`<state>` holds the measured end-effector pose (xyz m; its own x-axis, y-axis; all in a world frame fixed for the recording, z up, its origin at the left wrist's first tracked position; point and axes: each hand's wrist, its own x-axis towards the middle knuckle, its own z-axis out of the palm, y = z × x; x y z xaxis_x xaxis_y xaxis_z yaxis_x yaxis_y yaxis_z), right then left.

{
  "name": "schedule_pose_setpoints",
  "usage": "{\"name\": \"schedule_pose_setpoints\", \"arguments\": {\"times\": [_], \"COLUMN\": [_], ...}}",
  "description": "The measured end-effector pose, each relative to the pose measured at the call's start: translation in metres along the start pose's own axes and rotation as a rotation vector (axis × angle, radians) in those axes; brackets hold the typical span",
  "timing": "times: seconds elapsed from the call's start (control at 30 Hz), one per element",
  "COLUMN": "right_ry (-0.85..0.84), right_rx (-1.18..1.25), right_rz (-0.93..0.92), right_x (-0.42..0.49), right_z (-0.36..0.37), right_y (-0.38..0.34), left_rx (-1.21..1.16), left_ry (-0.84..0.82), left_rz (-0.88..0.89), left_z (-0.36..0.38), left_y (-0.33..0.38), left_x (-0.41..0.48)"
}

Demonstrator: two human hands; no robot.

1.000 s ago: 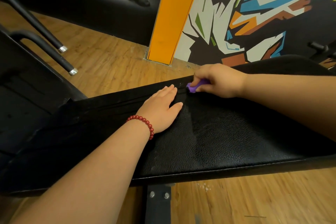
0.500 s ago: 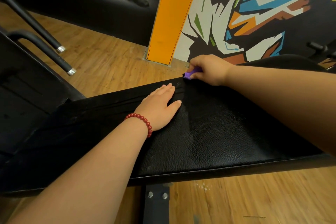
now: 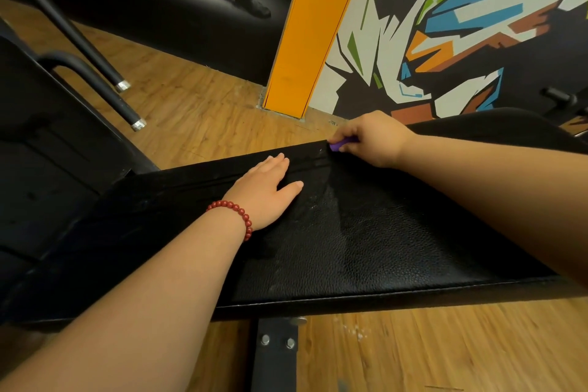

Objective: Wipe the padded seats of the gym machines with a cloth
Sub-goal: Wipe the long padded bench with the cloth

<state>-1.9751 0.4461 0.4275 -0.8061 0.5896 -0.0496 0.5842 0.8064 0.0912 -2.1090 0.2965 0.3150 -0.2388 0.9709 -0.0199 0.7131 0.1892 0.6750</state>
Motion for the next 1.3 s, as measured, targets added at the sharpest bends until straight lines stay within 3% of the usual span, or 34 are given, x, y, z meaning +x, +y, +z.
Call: {"name": "schedule_pose_setpoints", "arguments": {"times": [0.27,0.53,0.9,1.13,1.3], "right_ry": [0.001,-0.105,-0.026,-0.110,-0.030], "right_rx": [-0.037,-0.055,-0.089,-0.047,-0.052], "right_rz": [-0.009,-0.071,-0.017,-0.183,-0.029], "right_x": [0.025,0.009,0.023,-0.010,0.011], "right_z": [0.009,-0.004,0.011,0.009,0.013], "right_y": [-0.017,-0.004,-0.026,-0.030,-0.032], "left_rx": [0.028,0.013,0.024,0.029,0.028], "left_ry": [0.020,0.024,0.039,0.033,0.037], "left_rz": [0.001,0.011,0.010,0.012,0.019], "left_z": [0.005,0.005,0.006,0.005,0.007], "left_y": [-0.002,-0.005,-0.004,-0.004,-0.006], "left_x": [0.001,0.003,0.001,0.003,0.001]}}
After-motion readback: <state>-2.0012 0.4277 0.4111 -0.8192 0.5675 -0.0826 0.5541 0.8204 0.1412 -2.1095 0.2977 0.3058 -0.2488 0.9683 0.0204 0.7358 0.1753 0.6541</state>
